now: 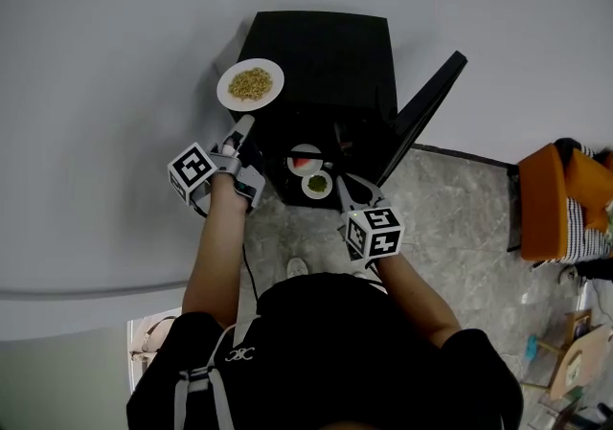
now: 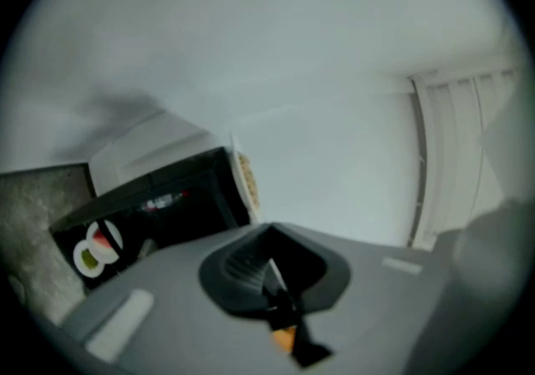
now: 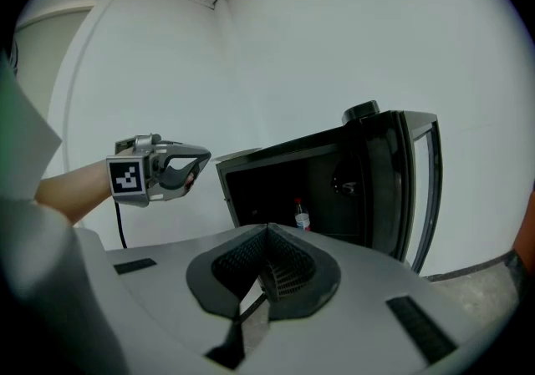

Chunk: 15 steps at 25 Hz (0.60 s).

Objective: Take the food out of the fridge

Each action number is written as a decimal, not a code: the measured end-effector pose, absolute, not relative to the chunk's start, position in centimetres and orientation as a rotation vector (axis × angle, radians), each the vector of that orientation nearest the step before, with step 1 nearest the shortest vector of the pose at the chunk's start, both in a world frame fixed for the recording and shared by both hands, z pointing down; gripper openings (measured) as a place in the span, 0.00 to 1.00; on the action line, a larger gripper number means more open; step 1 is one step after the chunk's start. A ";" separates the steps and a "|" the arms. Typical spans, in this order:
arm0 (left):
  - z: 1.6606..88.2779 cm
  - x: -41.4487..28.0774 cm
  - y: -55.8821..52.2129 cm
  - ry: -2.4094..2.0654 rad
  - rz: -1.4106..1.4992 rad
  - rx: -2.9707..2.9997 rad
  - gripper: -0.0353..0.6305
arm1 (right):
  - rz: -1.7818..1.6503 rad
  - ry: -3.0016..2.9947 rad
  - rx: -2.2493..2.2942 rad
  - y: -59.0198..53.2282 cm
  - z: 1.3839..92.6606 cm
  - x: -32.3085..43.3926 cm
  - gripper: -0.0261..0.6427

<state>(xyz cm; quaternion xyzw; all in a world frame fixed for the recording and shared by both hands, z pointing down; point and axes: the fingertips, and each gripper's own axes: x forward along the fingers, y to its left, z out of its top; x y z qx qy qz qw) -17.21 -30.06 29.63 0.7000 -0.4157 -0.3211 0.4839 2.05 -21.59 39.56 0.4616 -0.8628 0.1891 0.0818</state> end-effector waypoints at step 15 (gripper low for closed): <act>32.6 -11.5 -25.1 -1.693 0.162 2.527 0.05 | 0.475 -2.594 1.366 -21.6 38.7 0.5 0.04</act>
